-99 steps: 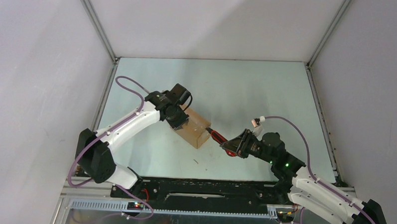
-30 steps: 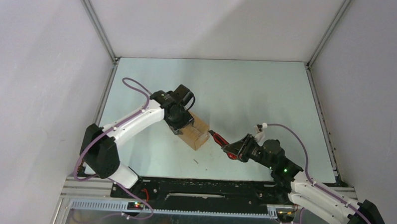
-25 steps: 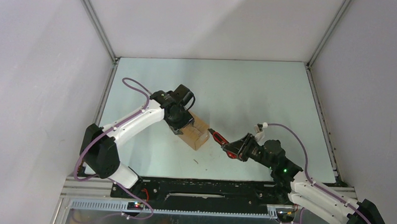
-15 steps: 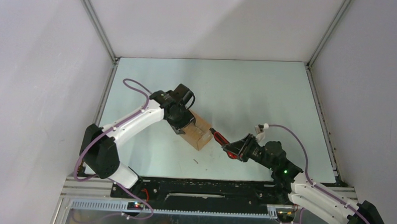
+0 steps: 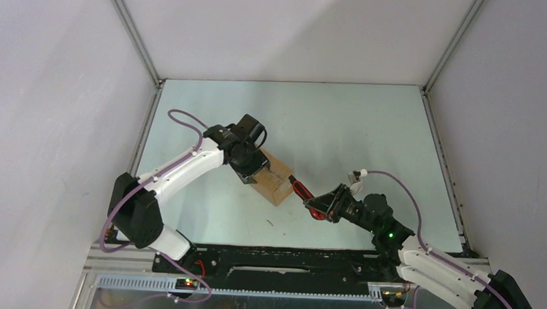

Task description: Unpack the express box

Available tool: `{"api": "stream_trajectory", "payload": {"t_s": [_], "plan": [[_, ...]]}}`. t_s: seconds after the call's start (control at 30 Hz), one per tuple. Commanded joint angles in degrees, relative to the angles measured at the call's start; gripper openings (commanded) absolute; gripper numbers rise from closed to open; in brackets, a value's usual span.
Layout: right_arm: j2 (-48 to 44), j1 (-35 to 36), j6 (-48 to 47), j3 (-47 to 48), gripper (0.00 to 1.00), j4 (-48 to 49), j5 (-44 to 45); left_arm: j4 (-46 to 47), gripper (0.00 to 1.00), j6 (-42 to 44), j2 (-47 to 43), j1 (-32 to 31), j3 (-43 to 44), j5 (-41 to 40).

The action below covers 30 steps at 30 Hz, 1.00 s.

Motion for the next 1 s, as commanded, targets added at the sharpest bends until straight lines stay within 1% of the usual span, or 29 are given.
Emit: {"api": "stream_trajectory", "payload": {"t_s": [0.0,0.23,0.27,0.37,0.5,0.67,0.8,0.9,0.97], "plan": [[0.5,0.7,0.8,1.1,0.00,6.2,-2.8,2.7,0.00,0.9,-2.1,-0.1,-1.0,2.1],[1.1,0.4,2.4,1.1,0.00,8.2,-6.1,3.1,0.00,0.9,-1.6,0.5,-1.3,1.1],[1.1,0.2,2.5,1.0,0.00,8.2,-6.5,3.2,0.00,0.9,-1.7,0.7,-1.6,-0.4],[1.4,-0.7,2.9,0.9,0.00,8.4,-8.0,3.1,0.00,1.3,-1.6,1.2,-1.8,-1.5],[3.5,-2.5,3.3,1.5,0.00,10.7,-12.3,2.4,0.00,2.8,-1.5,2.0,-1.7,-2.1],[7.3,-3.0,2.2,3.9,0.00,11.9,-16.4,3.6,0.00,5.0,-1.3,3.3,-1.9,-0.7],[10.6,-2.3,0.9,6.0,0.00,12.7,-18.0,3.9,0.00,6.8,-0.6,3.3,-1.0,0.4],[14.1,-1.9,0.7,7.1,0.00,14.8,-19.0,4.4,0.00,8.4,-0.3,3.3,-0.7,2.7],[15.7,-1.6,0.3,7.8,0.00,14.4,-18.7,4.2,0.00,9.3,-0.6,3.3,-0.7,3.1]]}}
